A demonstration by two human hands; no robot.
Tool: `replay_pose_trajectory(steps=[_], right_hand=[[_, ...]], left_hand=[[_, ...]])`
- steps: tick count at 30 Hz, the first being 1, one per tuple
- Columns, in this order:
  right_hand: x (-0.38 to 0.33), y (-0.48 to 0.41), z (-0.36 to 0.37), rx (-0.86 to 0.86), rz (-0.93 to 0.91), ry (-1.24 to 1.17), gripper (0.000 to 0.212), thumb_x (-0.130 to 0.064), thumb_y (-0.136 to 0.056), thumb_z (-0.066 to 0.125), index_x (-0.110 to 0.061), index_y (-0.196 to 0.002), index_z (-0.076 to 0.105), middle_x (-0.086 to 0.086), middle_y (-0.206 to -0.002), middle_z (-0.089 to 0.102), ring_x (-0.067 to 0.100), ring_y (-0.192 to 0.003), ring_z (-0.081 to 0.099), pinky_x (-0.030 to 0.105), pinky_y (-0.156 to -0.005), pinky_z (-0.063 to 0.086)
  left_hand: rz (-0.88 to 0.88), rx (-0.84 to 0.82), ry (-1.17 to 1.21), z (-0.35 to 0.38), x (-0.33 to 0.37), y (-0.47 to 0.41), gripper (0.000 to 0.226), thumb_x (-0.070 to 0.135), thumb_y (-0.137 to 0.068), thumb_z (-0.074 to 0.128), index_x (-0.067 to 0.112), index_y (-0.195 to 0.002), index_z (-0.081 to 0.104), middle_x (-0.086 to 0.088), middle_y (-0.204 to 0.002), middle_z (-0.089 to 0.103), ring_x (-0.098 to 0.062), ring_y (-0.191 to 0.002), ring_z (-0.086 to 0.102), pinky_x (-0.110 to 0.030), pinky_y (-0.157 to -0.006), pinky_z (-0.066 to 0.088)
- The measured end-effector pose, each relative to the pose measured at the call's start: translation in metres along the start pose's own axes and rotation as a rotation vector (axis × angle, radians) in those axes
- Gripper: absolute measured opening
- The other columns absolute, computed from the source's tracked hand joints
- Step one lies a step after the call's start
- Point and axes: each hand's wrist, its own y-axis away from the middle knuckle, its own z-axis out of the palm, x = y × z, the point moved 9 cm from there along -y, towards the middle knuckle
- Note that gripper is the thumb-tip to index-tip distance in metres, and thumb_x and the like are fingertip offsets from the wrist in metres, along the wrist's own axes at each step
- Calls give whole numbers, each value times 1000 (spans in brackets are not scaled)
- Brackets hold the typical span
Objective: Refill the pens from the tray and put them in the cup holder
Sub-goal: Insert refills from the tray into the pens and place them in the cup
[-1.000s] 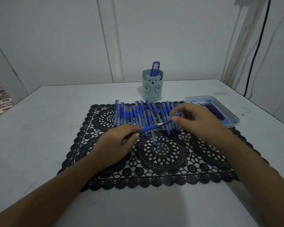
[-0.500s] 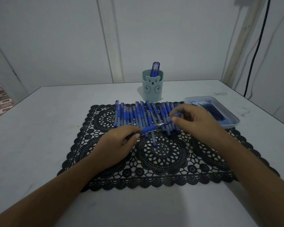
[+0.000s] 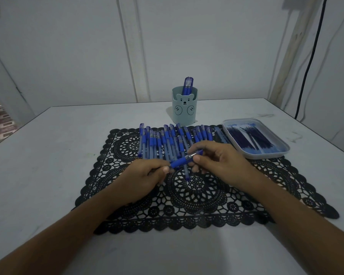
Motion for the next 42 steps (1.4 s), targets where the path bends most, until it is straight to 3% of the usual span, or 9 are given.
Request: replay_pose_trajectory(steps=[5, 10, 13, 15, 18, 22, 33, 37, 42], right_hand=[[3, -6, -12, 61, -41, 62, 19, -10, -90, 54, -28, -95, 60, 3, -73, 66, 4, -65, 61, 18, -67, 50], [1, -8, -19, 161, -116, 228, 21, -21, -91, 52, -31, -110, 56, 3, -84, 63, 2, -71, 57, 16, -67, 47], [8, -9, -31, 282, -130, 421, 41, -32, -95, 43, -20, -134, 42, 1, -111, 59, 9, -102, 54, 24, -87, 44], [18, -13, -30, 261, -78, 602, 49, -35, -96, 39, -16, -141, 33, 4, -134, 47, 15, -125, 39, 27, -104, 30], [35, -18, -10, 82, -32, 817, 50, -34, -98, 35, -15, -143, 28, 3, -147, 32, 14, -135, 25, 19, -108, 15], [43, -21, -4, 24, -14, 832, 49, -37, -98, 30, -17, -143, 31, -1, -151, 24, 11, -140, 16, 17, -109, 6], [49, -22, -6, 12, -33, 814, 49, -38, -98, 31, -18, -143, 29, -3, -153, 21, 10, -141, 13, 17, -110, 4], [47, -22, -6, 11, -42, 800, 48, -37, -98, 32, -18, -143, 31, -3, -152, 23, 10, -140, 15, 14, -107, 3], [48, -23, -6, 7, -28, 779, 48, -38, -98, 31, -18, -142, 32, -3, -151, 24, 9, -140, 16, 17, -109, 7]], left_hand=[[-157, -85, 75, 4, 4, -10, 16, 27, -92, 50, 42, -98, 50, 8, -69, 66, 1, -57, 59, -13, -58, 49], [-150, -69, -144, -8, 12, -22, 12, 30, -92, 51, 32, -85, 60, 5, -74, 62, -9, -62, 55, -21, -57, 42], [-162, 99, -242, -40, 11, -45, 16, 30, -91, 52, 25, -100, 65, 7, -86, 54, -7, -76, 49, -17, -62, 35], [-195, 310, -223, -76, 12, -68, 21, 31, -91, 53, 25, -107, 65, 5, -91, 57, -9, -79, 48, -21, -66, 33], [-265, 562, -55, -117, 7, -109, 24, 29, -90, 55, 16, -107, 67, 1, -90, 62, -13, -82, 55, -23, -73, 39], [-245, 657, 14, -130, 8, -169, 22, 25, -90, 55, 11, -105, 65, -2, -100, 66, -15, -87, 59, -24, -76, 44], [-381, 274, -275, -67, -35, -219, 10, 16, -82, 55, 11, -82, 64, -6, -78, 63, -21, -68, 58, -30, -63, 46], [-313, 303, -205, -66, -38, -206, 18, 21, -86, 52, 13, -94, 66, -2, -93, 61, -18, -82, 55, -33, -76, 47], [-291, 347, -234, -77, -41, -150, 26, 29, -91, 47, 15, -103, 65, 1, -102, 65, -15, -89, 58, -30, -80, 47]])
